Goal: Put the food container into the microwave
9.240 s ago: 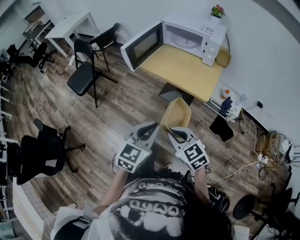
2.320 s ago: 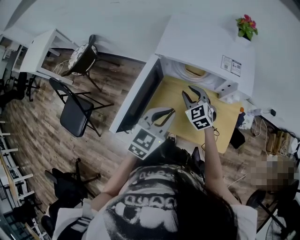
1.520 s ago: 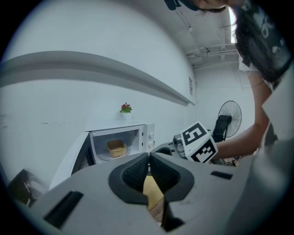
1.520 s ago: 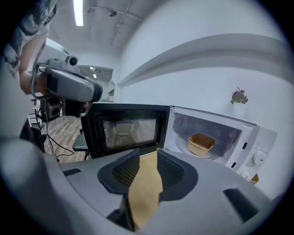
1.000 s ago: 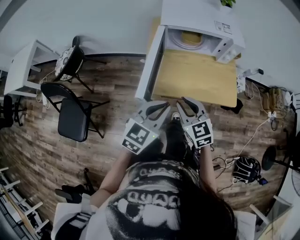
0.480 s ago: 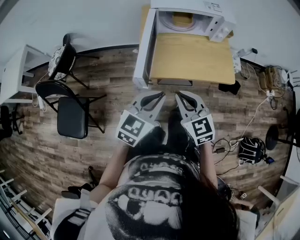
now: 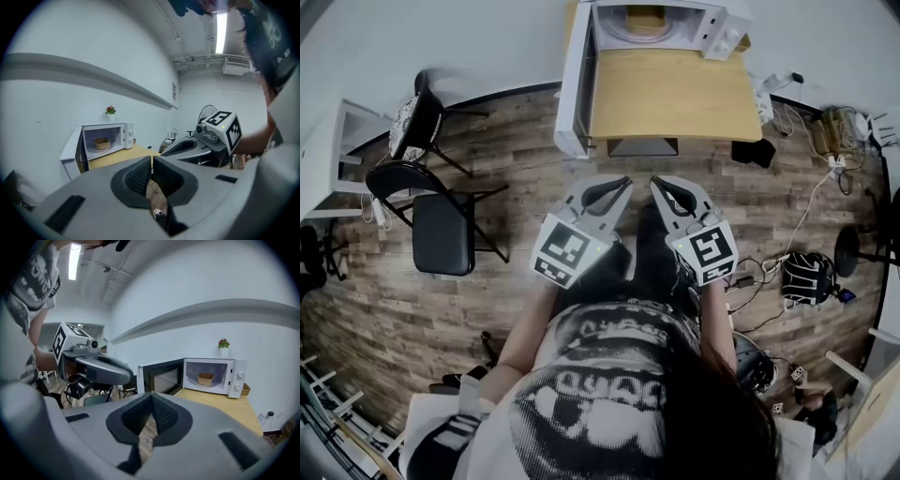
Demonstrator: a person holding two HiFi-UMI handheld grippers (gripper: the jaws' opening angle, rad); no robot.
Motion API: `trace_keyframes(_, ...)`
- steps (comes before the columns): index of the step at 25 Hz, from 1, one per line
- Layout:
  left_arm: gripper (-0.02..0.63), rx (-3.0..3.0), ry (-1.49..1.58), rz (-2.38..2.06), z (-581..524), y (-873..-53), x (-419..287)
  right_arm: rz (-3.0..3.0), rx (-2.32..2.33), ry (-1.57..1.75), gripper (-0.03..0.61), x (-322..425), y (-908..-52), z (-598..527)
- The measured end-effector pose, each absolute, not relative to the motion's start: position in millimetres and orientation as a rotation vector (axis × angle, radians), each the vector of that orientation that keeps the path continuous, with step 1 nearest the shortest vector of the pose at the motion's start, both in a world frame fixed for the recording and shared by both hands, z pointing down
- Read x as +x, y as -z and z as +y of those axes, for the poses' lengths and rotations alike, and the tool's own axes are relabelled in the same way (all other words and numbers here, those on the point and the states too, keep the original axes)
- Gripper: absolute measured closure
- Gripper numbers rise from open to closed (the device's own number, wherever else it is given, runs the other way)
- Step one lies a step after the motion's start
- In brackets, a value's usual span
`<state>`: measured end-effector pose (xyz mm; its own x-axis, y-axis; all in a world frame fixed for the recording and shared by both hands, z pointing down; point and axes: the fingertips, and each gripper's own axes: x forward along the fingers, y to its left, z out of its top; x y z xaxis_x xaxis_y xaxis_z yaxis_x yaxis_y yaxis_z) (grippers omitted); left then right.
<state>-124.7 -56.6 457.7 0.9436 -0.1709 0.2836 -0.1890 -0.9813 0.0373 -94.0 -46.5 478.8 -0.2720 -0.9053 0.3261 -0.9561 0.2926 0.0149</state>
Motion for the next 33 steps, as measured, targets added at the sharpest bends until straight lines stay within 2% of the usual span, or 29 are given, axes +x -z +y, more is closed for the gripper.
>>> trace_keyframes(16,0.602,3.066,-0.438,-0.202,-11,-458,-119,-2.271,1.692,-0.31,0.575,-88,-486,-3)
trace_keyframes(33,0.603,3.108,-0.456,-0.092,21,-455,-92,-2.156,1.81,-0.276,0.575,-20,-478,26)
